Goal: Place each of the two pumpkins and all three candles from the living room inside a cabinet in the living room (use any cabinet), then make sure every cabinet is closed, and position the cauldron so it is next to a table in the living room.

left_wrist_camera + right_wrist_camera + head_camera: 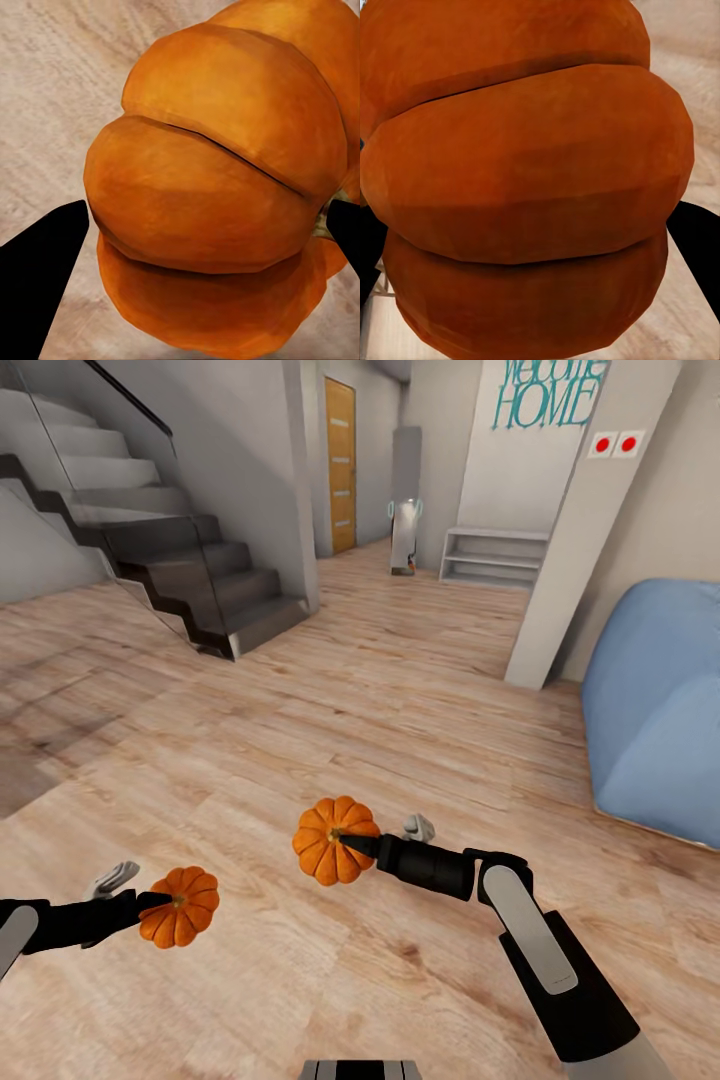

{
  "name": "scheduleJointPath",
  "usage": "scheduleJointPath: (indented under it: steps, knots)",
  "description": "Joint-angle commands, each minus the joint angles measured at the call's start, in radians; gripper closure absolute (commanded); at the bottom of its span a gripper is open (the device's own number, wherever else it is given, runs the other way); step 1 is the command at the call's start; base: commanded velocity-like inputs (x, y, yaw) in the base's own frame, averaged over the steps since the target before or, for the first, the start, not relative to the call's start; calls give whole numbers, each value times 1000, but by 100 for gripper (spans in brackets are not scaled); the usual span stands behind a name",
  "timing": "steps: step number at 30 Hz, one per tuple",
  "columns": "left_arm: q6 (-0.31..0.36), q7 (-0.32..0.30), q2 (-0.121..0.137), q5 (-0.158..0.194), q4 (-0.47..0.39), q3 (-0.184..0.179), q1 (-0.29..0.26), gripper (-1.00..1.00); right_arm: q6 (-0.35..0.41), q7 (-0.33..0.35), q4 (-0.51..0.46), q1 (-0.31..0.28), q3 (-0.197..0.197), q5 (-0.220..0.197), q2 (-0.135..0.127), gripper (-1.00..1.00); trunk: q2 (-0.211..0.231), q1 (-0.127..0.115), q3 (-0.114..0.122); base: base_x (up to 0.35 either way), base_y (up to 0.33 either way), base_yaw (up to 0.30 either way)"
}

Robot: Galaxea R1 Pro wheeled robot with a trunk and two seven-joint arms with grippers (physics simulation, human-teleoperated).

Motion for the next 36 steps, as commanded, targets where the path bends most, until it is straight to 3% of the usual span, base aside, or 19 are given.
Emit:
scheduleJointPath:
  steps: [1,5,9,12,36]
  knots:
    - [5,-8,0,-6,0,2,0,100,2,-5,-1,-1,1,-7,-1,100,7,-4,2,0,0,0]
    - [4,-7,-1,-6,3,2,0,100,1,-4,-1,-1,-2,-9,-1,100,35,-19,14,0,0,0]
    - [3,-7,-1,-6,10,2,0,100,4,-3,-1,-1,-42,-9,0,100,63,-35,22,0,0,0]
    - [3,-7,-1,-6,10,2,0,100,4,-3,0,-1,-48,-9,0,100,84,-46,27,0,0,0]
    - [2,-6,-2,-8,11,0,0,100,3,-1,-2,-1,-51,-6,1,100,252,-138,68,0,0,2]
